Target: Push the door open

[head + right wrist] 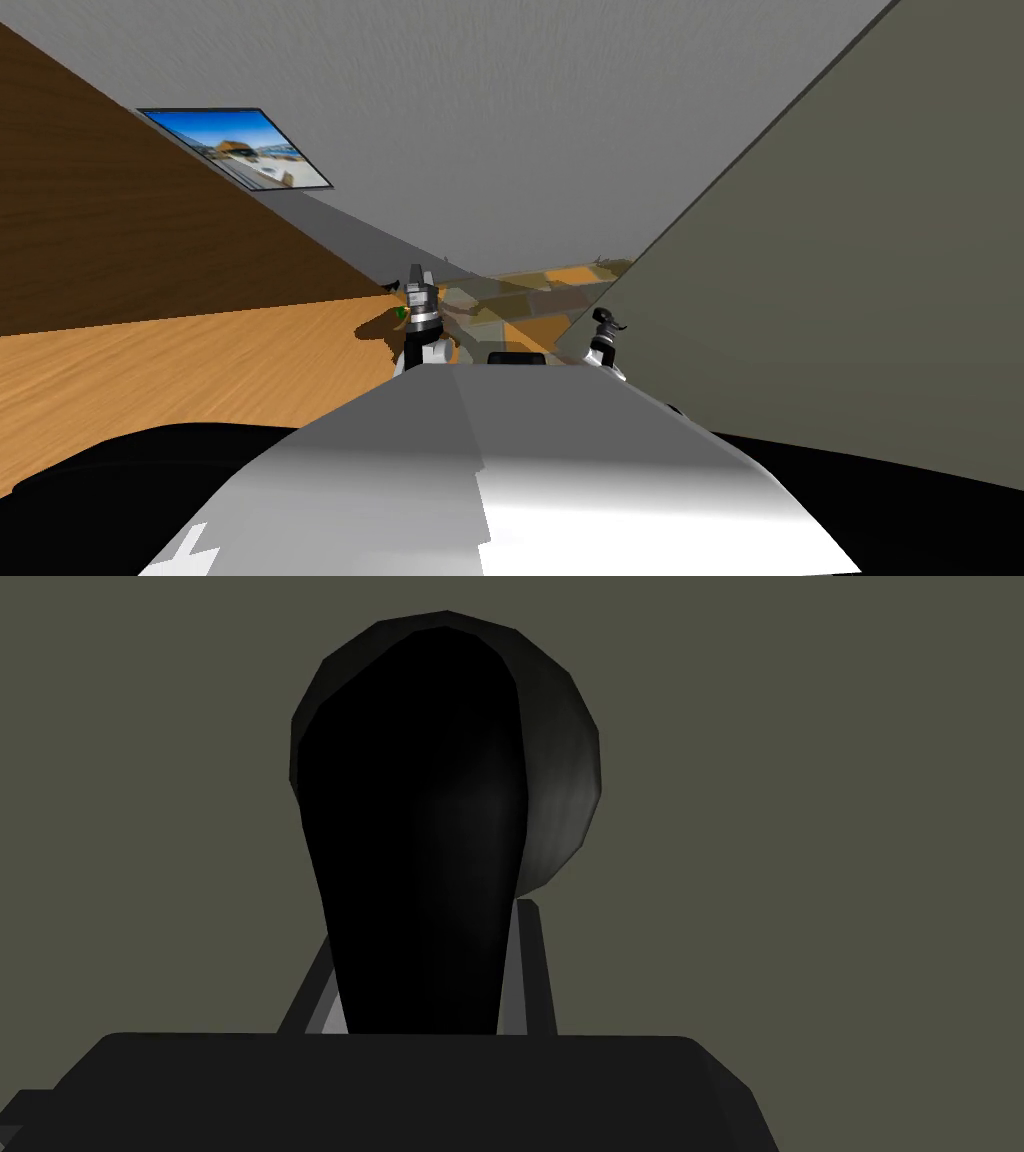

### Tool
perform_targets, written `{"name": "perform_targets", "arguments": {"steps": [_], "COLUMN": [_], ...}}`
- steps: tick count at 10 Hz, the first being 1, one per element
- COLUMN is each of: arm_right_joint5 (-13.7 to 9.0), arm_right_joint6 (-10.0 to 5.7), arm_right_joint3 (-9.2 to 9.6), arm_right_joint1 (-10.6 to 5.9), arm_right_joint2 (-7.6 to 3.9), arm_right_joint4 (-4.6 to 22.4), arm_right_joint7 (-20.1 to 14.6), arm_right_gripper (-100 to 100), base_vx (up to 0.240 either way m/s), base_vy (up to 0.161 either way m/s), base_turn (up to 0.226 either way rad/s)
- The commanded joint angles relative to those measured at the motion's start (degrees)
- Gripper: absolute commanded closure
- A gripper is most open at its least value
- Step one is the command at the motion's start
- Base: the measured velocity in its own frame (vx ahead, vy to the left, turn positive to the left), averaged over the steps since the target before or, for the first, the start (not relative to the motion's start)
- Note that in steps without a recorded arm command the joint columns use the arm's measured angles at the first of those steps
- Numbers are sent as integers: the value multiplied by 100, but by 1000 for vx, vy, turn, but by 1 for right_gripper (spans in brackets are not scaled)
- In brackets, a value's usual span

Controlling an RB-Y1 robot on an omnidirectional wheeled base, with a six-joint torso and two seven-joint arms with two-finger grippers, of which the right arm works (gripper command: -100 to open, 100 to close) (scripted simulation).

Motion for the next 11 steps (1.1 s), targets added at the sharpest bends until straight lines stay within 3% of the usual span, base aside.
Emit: {"name": "perform_targets", "arguments": {"steps": [1,4,8,11], "arm_right_joint5": [-92,-147,-318,-323], "arm_right_joint6": [-30,-39,-69,-91], "arm_right_joint3": [-138,-218,-461,-471], "arm_right_joint1": [30,41,75,68], "arm_right_joint2": [-47,-61,-103,-123], "arm_right_joint4": [14,30,79,105], "arm_right_joint7": [40,71,165,151], "arm_right_gripper": [100,100,100,100], "base_vx": [108,172,215,54], "base_vy": [3,-7,-14,-9], "base_turn": [-49,-44,-58,-9]}}
